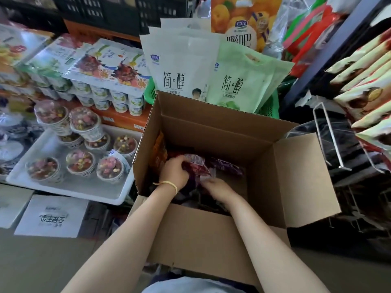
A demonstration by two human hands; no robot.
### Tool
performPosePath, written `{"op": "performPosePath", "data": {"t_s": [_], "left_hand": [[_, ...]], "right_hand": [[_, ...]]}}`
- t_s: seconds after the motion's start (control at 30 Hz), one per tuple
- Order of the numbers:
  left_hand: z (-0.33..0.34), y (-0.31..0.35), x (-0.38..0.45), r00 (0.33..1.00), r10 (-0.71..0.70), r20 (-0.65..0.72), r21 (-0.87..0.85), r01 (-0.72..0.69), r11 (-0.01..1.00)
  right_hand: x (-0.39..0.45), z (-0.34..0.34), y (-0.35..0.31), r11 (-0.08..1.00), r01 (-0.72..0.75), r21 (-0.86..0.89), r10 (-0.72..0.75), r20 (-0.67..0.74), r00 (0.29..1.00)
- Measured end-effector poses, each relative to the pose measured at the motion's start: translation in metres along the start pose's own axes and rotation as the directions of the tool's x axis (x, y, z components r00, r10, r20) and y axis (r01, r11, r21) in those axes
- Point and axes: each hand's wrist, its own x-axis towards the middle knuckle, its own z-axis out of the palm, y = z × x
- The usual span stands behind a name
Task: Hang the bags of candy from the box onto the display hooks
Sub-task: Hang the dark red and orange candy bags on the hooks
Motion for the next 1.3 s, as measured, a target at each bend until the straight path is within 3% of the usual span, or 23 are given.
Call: {"op": "performPosePath", "data": {"t_s": [0.1, 0.17, 0.23, 0.33, 0.43, 0.5, 0.6, 0.67, 0.77, 0.83, 0.9, 1.03, 1.1, 1.17, 1.23, 1.3], "left_hand": [[-0.011, 0.013, -0.001, 0.995, -0.046, -0.085, -0.339, 0.015, 0.941], [-0.022, 0.025, -0.003, 0.996, -0.041, -0.079, -0.501, -0.004, 0.865], [-0.032, 0.038, -0.004, 0.998, -0.051, -0.025, -0.681, 0.020, 0.732], [-0.044, 0.054, -0.007, 0.991, -0.080, 0.107, -0.900, 0.131, 0.415], [-0.050, 0.062, -0.005, 0.987, -0.115, 0.111, -0.945, 0.140, 0.295], [-0.052, 0.066, -0.006, 0.987, -0.128, 0.095, -0.944, 0.130, 0.303], [-0.053, 0.072, -0.012, 0.992, -0.103, 0.069, -0.896, 0.107, 0.431], [-0.055, 0.079, -0.015, 0.992, -0.042, 0.116, -0.907, 0.123, 0.403], [-0.064, 0.091, -0.018, 0.970, 0.126, 0.207, -0.954, 0.172, 0.245], [-0.069, 0.098, -0.018, 0.940, 0.281, 0.196, -0.933, 0.090, 0.348], [-0.071, 0.105, -0.024, 0.864, 0.465, 0.192, -0.901, -0.033, 0.433], [-0.070, 0.122, -0.039, 0.639, 0.724, 0.258, -0.936, -0.019, 0.351], [-0.068, 0.133, -0.047, 0.684, 0.688, 0.244, -0.934, -0.024, 0.356], [-0.062, 0.149, -0.055, 0.799, 0.573, 0.180, -0.928, -0.055, 0.368], [-0.054, 0.162, -0.059, 0.881, 0.460, 0.108, -0.920, -0.086, 0.382], [-0.048, 0.175, -0.062, 0.910, 0.413, 0.038, -0.908, -0.141, 0.394]], "right_hand": [[0.001, -0.011, -0.006, 0.946, -0.052, 0.321, 0.114, -0.177, 0.977], [-0.003, -0.023, -0.012, 0.916, -0.025, 0.400, 0.128, -0.231, 0.965], [-0.008, -0.034, -0.015, 0.860, 0.031, 0.509, 0.073, -0.184, 0.980], [-0.022, -0.053, -0.020, 0.732, 0.147, 0.665, -0.096, -0.113, 0.989], [-0.037, -0.069, -0.025, 0.714, 0.241, 0.657, -0.175, -0.166, 0.970], [-0.047, -0.081, -0.028, 0.716, 0.277, 0.641, -0.174, -0.221, 0.960], [-0.059, -0.096, -0.031, 0.759, 0.271, 0.592, -0.137, -0.261, 0.956], [-0.069, -0.103, -0.032, 0.747, 0.249, 0.617, -0.120, -0.243, 0.963], [-0.089, -0.110, -0.032, 0.591, 0.118, 0.798, -0.139, -0.043, 0.989], [-0.099, -0.109, -0.029, 0.539, 0.059, 0.840, -0.249, 0.092, 0.964], [-0.102, -0.102, -0.025, 0.588, 0.039, 0.808, -0.326, 0.193, 0.925], [-0.113, -0.093, -0.017, 0.640, 0.047, 0.767, -0.449, 0.323, 0.833], [-0.123, -0.098, -0.010, 0.644, 0.086, 0.760, -0.484, 0.318, 0.815], [-0.121, -0.106, -0.005, 0.689, 0.139, 0.711, -0.418, 0.234, 0.878], [-0.127, -0.116, -0.007, 0.694, 0.273, 0.666, -0.336, -0.036, 0.941], [-0.142, -0.130, -0.012, 0.605, 0.408, 0.684, -0.342, -0.239, 0.909]]}}
